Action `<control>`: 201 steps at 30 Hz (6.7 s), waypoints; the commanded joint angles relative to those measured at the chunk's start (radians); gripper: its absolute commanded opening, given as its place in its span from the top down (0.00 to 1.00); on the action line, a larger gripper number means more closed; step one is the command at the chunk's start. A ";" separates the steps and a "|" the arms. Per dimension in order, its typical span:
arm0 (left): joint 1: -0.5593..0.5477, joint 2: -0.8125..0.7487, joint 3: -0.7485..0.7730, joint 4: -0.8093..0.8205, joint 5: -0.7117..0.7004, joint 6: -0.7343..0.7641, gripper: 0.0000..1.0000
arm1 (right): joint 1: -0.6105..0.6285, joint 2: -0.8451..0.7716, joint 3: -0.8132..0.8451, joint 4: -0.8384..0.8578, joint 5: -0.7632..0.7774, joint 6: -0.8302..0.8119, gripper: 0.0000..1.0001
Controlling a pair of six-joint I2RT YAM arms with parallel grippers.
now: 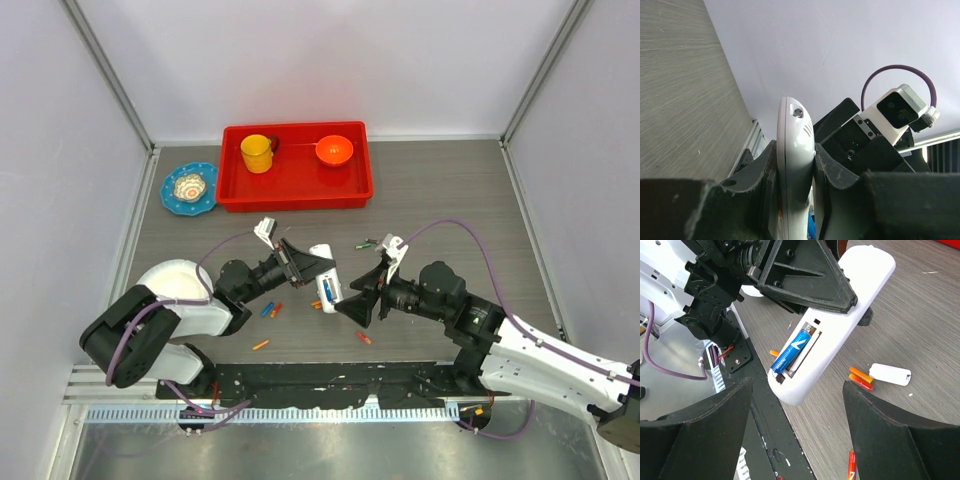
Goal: Load the batteries into the remote control
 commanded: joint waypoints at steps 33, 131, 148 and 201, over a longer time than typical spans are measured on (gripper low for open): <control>-0.015 -0.045 0.009 0.259 0.049 -0.012 1.00 | -0.002 0.111 0.024 0.116 0.034 0.018 0.28; 0.156 -0.120 -0.080 0.021 -0.037 0.102 1.00 | -0.217 0.013 0.070 -0.205 0.370 0.166 0.25; 0.236 -0.760 -0.146 -0.632 -0.085 0.214 1.00 | -0.153 0.362 0.154 -0.210 0.317 0.060 0.33; 0.278 -1.208 -0.021 -1.267 -0.658 0.228 1.00 | 0.321 1.146 0.488 0.372 0.452 -0.247 0.20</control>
